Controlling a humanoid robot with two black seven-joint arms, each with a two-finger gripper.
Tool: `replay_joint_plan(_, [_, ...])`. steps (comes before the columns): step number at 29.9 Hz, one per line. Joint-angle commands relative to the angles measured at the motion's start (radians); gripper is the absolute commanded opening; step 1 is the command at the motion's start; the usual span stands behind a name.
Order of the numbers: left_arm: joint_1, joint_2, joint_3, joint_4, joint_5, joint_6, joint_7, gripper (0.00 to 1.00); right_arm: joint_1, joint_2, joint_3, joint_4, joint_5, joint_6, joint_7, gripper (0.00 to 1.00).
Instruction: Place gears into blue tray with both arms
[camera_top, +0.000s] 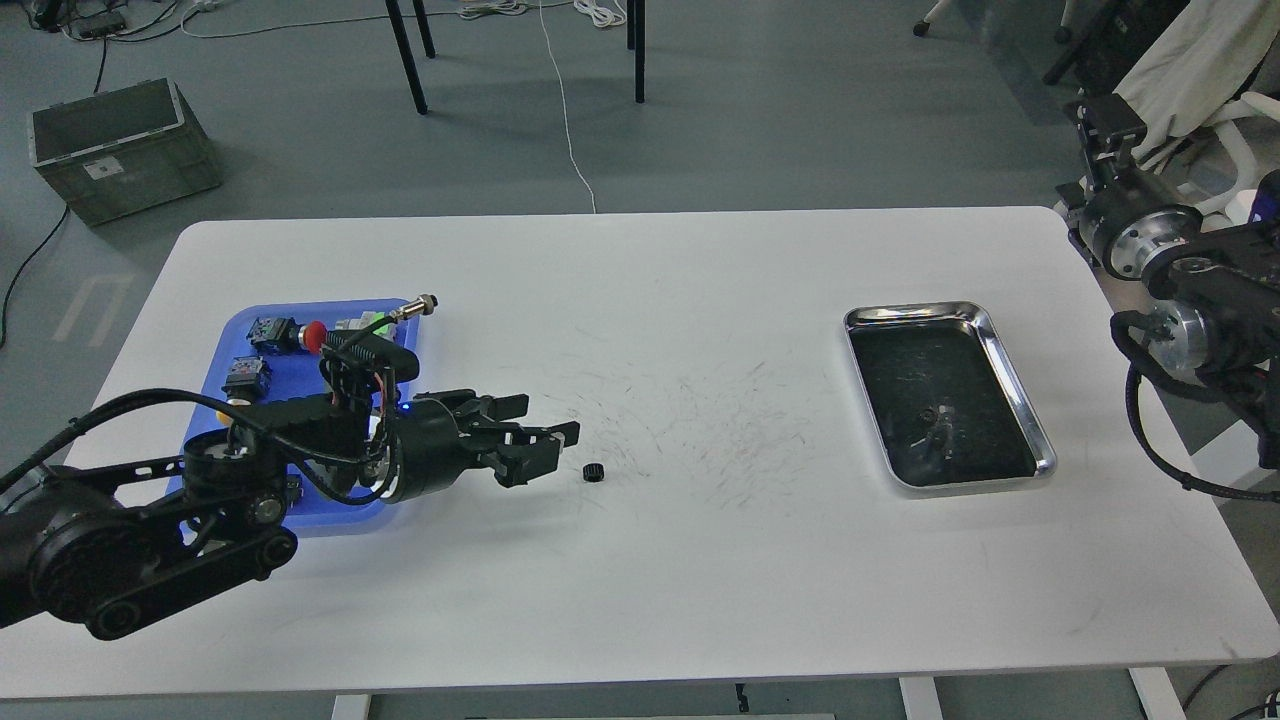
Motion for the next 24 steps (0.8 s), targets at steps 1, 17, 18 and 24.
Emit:
replay_joint_plan(1, [0.015,-0.042,0.000,0.039,0.054,0.019,0.000,0.76,-0.007,-0.005,0.039,-0.003,0.003,-0.001,0.000,0.95])
replay_joint_plan(17, [0.112,-0.095,-0.001,0.117,0.192,0.077,0.000,0.72,-0.077,-0.005,0.150,-0.046,-0.008,-0.004,0.003,0.95])
replay_joint_plan(18, [0.112,-0.097,-0.001,0.117,0.195,0.080,0.000,0.71,-0.077,-0.002,0.150,-0.054,-0.008,-0.003,0.003,0.95])
replay_joint_plan(24, [0.107,-0.100,-0.006,0.082,0.244,0.085,0.000,0.69,-0.074,0.008,0.162,-0.072,-0.006,0.010,0.003,0.95])
